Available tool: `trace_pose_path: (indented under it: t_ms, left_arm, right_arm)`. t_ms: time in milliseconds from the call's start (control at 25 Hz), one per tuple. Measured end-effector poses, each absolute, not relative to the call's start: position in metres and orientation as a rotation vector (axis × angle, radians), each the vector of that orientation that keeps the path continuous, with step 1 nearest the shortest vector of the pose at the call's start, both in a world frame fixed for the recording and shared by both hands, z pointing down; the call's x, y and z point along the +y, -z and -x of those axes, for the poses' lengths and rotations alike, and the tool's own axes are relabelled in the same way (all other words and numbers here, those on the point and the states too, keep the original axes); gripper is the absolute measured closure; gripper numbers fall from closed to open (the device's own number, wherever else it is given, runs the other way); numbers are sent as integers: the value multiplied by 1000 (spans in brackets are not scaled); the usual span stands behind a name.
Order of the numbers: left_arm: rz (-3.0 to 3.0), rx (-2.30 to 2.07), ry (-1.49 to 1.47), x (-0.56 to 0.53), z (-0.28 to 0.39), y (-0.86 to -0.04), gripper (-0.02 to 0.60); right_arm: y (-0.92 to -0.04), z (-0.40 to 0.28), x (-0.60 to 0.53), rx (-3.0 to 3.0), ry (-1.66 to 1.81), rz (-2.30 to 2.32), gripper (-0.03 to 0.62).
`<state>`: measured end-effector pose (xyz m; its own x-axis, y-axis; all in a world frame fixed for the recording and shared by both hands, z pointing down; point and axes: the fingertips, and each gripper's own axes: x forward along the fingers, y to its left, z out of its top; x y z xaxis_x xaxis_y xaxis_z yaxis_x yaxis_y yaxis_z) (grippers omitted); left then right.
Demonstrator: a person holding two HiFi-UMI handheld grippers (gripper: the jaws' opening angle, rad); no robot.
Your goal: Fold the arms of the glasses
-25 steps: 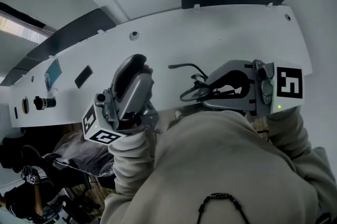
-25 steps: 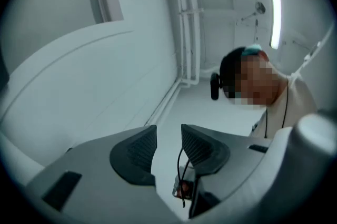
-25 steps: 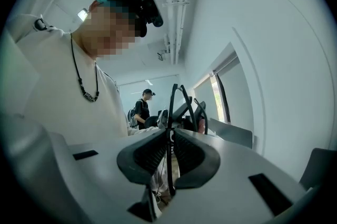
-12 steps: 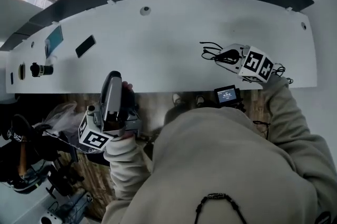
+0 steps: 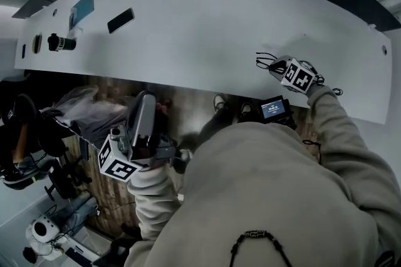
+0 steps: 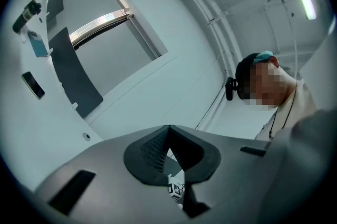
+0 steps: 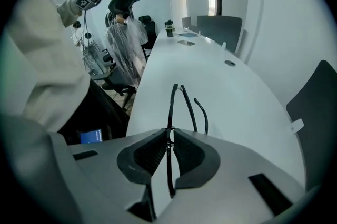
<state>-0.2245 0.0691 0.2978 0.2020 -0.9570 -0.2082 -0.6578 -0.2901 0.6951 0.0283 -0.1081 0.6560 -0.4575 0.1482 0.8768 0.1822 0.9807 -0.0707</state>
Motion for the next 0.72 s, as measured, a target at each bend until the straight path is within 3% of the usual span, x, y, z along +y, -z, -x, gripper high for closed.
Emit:
trace_pose_path:
  t_ms: [720]
  left_arm:
    - [-1918, -1503, 891, 95, 225, -316, 577]
  right_arm:
    - [-729, -34, -106, -1903, 58, 247, 537]
